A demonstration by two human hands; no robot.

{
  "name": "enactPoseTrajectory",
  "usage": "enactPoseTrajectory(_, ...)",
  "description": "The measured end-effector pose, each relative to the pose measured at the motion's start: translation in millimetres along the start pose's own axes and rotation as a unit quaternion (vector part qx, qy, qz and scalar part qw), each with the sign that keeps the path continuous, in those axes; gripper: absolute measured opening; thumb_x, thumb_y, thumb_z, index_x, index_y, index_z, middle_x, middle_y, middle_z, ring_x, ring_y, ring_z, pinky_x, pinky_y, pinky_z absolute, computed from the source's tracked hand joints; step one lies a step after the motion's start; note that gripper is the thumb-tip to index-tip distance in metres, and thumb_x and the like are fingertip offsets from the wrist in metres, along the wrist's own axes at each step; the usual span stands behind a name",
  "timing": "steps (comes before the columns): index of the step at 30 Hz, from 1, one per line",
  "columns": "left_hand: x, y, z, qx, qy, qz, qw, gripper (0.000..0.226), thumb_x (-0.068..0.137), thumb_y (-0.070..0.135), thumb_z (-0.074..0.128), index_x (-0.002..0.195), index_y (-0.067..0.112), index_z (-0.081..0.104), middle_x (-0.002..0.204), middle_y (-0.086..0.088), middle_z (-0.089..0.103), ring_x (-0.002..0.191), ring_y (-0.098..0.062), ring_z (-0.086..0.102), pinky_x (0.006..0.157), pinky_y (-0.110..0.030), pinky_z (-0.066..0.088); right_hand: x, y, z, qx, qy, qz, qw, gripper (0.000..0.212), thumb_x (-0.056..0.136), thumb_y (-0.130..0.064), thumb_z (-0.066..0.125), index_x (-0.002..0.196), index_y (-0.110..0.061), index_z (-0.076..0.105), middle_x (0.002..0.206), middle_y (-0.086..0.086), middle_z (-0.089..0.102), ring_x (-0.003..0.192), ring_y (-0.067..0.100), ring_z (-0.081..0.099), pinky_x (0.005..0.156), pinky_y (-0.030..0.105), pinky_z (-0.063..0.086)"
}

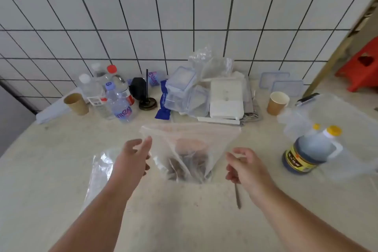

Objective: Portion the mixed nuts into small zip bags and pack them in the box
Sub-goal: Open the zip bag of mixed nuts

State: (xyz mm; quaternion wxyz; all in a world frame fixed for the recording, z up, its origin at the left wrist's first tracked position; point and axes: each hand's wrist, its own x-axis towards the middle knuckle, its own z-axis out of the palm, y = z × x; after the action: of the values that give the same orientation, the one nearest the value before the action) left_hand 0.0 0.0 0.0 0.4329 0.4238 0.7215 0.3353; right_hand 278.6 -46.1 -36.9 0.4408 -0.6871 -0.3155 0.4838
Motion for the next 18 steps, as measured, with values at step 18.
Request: enactPoseTrajectory(18, 57, -7, 34, 0.033, -0.001, 0.015, 0.999, 0.023, 0.07, 0.007, 0.071, 0.091, 0.008, 0.063, 0.084, -0.017, 0.075, 0.075, -0.035, 0.072, 0.072, -0.048, 0.063, 53, -11, 33, -0.016, 0.045, -0.049, 0.998, 0.022, 0.065, -0.021, 0.076, 0.062, -0.019, 0.054, 0.049, -0.004, 0.062, 0.047, 0.014, 0.063, 0.056, 0.033, 0.056)
